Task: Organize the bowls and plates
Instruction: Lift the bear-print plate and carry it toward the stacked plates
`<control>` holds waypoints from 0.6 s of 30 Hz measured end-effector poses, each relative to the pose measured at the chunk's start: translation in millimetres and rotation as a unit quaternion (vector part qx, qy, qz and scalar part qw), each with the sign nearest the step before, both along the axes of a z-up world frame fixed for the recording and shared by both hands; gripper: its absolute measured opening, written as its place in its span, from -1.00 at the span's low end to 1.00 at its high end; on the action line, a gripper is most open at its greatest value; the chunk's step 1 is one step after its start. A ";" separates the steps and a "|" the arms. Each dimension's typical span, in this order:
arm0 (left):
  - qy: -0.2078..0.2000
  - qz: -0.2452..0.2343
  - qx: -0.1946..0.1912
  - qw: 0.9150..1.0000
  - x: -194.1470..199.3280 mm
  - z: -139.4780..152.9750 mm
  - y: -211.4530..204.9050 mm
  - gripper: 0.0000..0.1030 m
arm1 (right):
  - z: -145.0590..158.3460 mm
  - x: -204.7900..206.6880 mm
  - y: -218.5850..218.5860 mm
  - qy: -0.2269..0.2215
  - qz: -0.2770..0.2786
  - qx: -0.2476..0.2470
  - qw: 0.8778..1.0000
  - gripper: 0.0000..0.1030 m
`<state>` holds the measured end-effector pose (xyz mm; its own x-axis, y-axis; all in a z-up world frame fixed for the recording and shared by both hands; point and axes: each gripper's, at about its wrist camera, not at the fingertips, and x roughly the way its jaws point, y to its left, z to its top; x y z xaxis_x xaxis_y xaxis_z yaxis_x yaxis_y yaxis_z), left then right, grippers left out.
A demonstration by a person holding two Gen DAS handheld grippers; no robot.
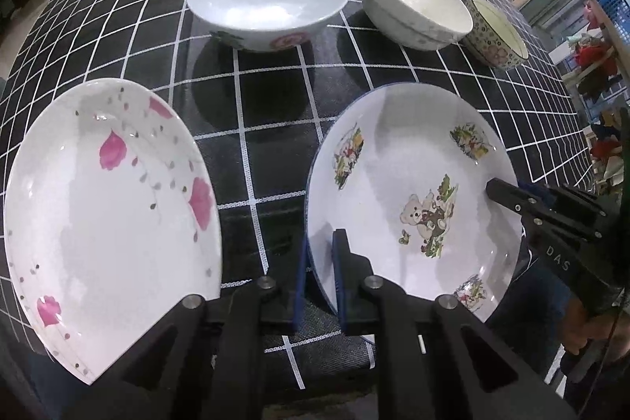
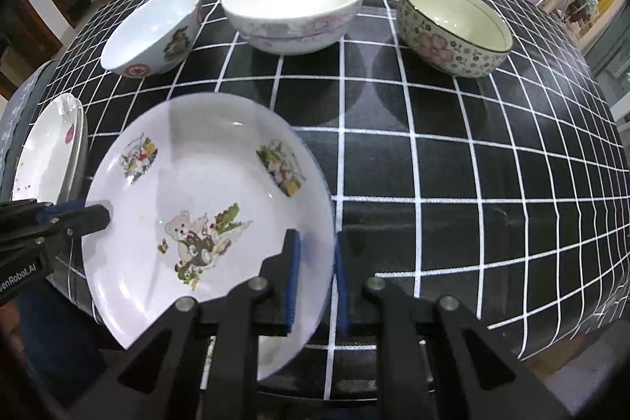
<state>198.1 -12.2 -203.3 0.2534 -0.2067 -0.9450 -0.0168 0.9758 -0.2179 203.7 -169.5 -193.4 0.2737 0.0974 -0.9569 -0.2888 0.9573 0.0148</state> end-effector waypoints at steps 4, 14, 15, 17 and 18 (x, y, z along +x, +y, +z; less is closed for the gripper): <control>0.000 0.001 0.002 1.000 0.6 -0.8 -1.0 -0.77 | -0.2 0.0 -0.1 0.001 -0.005 0.002 1.000 -0.59; -0.001 0.007 0.000 1.000 1.3 -1.8 -2.8 -0.78 | -0.8 2.3 -6.2 0.008 -0.016 0.015 1.000 -0.60; -0.002 0.006 0.000 1.000 1.0 -1.9 -2.4 -0.78 | -1.1 3.0 -7.3 0.008 -0.019 0.016 1.000 -0.60; 0.000 0.006 0.003 1.000 0.7 -1.4 -3.4 -0.78 | -0.4 2.9 -6.6 0.007 -0.023 0.013 1.000 -0.60; 0.000 0.006 0.006 1.000 0.9 -1.5 -3.6 -0.77 | 0.3 2.5 -5.1 0.006 -0.022 0.011 1.000 -0.60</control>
